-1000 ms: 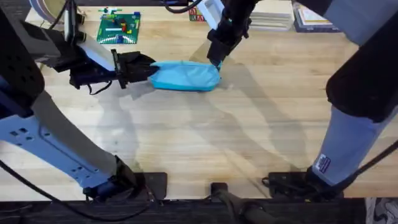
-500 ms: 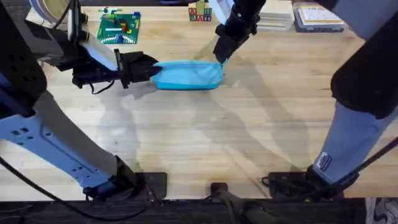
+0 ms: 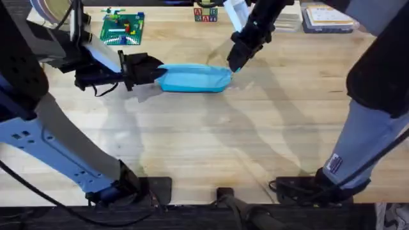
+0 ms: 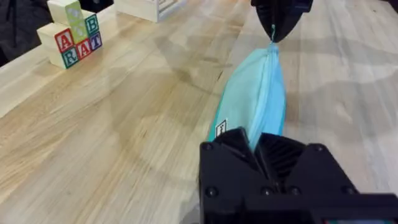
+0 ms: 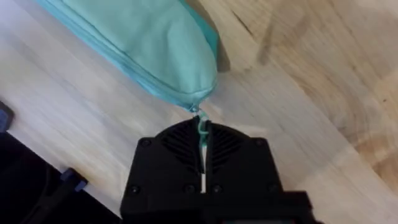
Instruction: Unzip the bag, pick up the pens from the table one at a time and place them inside, then zip the bag closed.
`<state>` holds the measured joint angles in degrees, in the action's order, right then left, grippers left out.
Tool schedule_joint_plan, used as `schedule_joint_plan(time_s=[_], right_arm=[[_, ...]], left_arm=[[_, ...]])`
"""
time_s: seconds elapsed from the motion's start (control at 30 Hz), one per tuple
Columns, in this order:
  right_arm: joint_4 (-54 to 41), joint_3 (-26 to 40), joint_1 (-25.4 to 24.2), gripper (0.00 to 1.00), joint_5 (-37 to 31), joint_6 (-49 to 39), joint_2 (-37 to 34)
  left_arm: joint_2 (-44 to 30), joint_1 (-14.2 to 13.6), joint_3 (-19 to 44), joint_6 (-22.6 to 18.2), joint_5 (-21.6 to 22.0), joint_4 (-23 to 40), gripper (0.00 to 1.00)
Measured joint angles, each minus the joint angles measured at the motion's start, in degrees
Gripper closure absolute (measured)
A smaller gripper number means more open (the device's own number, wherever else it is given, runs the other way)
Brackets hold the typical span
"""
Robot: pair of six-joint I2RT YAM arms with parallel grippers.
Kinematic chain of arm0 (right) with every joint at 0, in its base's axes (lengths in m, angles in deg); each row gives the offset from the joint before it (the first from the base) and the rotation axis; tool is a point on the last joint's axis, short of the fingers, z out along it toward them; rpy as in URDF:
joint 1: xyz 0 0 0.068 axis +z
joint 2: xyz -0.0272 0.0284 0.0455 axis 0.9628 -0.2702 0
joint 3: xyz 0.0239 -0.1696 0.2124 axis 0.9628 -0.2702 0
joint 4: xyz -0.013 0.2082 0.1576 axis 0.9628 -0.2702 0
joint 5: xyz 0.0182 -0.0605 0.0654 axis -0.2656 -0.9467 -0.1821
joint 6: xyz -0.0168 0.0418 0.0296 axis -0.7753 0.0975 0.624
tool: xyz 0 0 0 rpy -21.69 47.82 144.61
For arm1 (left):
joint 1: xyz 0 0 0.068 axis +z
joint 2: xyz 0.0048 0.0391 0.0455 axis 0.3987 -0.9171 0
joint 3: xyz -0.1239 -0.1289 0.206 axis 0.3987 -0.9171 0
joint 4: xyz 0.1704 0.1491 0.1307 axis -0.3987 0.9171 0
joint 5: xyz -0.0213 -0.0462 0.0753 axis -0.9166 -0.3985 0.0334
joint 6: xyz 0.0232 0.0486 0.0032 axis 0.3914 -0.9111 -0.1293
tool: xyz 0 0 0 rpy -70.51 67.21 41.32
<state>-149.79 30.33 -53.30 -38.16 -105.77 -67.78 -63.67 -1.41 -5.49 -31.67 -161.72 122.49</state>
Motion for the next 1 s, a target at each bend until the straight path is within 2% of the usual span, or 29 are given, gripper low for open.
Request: schedule_joint_plan(time_s=[0.37,0.47,0.67,0.83,1.0], right_arm=[[-0.8,-2.5,-4.0,0.97,2.1,0.0,0.9],[-2.2,-3.0,-5.1,0.97,-2.6,0.0,0.9],[-3.2,-3.6,-9.2,0.97,-11.1,0.0,0.9],[-3.2,-3.6,-8.7,0.971,-13.2,0.0,1.0],[-4.5,-3.6,-8.4,0.969,-12.5,0.3,0.9]], left_arm=[[0.0,-0.9,-0.1,0.0,-0.1,0.0,0.959],[0.0,-0.7,-0.1,0.0,0.2,-0.1,0.959],[0.0,1.9,-0.1,0.0,0.3,-0.5,0.959],[0.0,2.2,-0.1,0.0,0.4,-0.5,0.959],[0.0,2.2,-0.1,0.0,0.4,-0.4,0.959]])
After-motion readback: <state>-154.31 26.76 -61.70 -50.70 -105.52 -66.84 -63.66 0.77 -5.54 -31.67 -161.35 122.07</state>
